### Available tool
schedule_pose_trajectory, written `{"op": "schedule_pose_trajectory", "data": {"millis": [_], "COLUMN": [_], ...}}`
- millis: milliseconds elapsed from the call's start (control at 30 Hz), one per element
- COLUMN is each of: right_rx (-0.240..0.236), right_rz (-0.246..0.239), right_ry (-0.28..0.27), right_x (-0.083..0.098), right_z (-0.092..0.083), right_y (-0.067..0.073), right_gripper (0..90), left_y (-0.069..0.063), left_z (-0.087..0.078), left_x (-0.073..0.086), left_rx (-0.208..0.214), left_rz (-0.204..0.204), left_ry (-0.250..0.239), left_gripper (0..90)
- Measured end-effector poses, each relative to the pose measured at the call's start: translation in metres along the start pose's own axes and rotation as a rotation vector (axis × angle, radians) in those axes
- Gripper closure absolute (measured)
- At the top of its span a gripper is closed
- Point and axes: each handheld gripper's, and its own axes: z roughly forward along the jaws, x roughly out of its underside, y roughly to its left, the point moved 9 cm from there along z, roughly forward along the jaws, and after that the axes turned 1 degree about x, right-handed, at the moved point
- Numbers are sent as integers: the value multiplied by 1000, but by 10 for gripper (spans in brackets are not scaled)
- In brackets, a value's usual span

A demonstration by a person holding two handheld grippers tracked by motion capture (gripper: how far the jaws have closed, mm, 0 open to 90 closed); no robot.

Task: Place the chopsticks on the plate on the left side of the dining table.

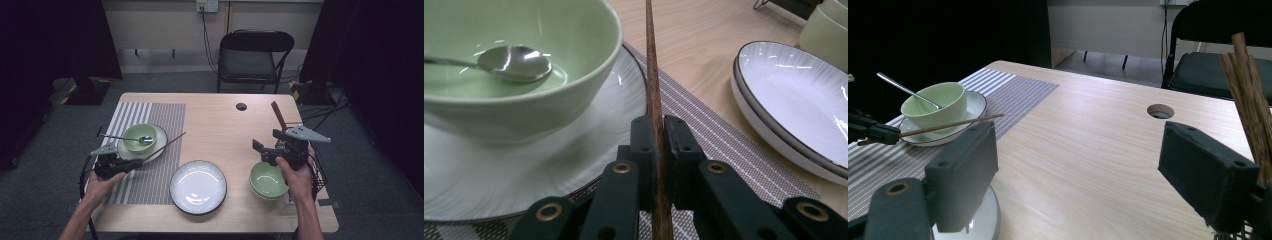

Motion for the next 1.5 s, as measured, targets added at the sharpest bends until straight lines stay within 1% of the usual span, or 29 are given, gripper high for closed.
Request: {"op": "schedule_pose_trajectory", "data": {"millis": [100,200,400,500,533,567,600,733,800,867,967,1067,1100,1133,1200,1233,1300,1400,1500], "right_rx": [-1,-4,-5,-12,-6,-10,-10,-10,-13,-14,-19,-17,-17,-14,-20,-18,-18,-15,-10], "right_rz": [2,2,5,2,5,12,15,14,13,12,11,11,12,10,10,9,11,14,17], "right_ry": [2,11,12,10,13,16,19,19,16,18,19,21,21,22,21,22,21,21,21], "right_x": [1,2,2,2,2,3,3,3,2,2,3,3,3,3,3,3,3,2,3], "right_z": [1,2,2,2,2,2,3,3,3,2,3,3,3,3,3,3,3,2,2], "right_y": [0,0,0,1,0,0,0,0,1,1,2,1,1,1,2,2,2,0,0], "right_gripper": [152,153,153,152,153,152,152,152,152,152,152,152,152,152,152,152,152,153,153], "left_y": [4,9,13,14,15,17,18,19,20,21,21,21,22,23,25,25,26,27,29], "left_z": [-1,-1,-1,-2,-2,-3,-3,-3,-3,-2,-2,-1,0,1,3,3,2,0,-2], "left_x": [3,5,7,7,6,6,6,7,7,8,7,3,3,4,5,5,5,6,7], "left_rx": [-22,-33,-60,-53,-57,-69,-70,-80,-96,-96,-92,-92,-93,-97,-98,-97,-115,-107,-114], "left_rz": [-2,-16,-19,-29,-38,-42,-47,-51,-48,-50,-50,-64,-69,-77,-78,-75,-70,-69,-67], "left_ry": [19,17,22,15,5,5,0,2,7,8,2,-21,-18,-16,-12,-13,-18,-20,-16], "left_gripper": [840,839,838,838,837,836,836,829,811,790,785,718,684,677,694,721,802,813,812]}}
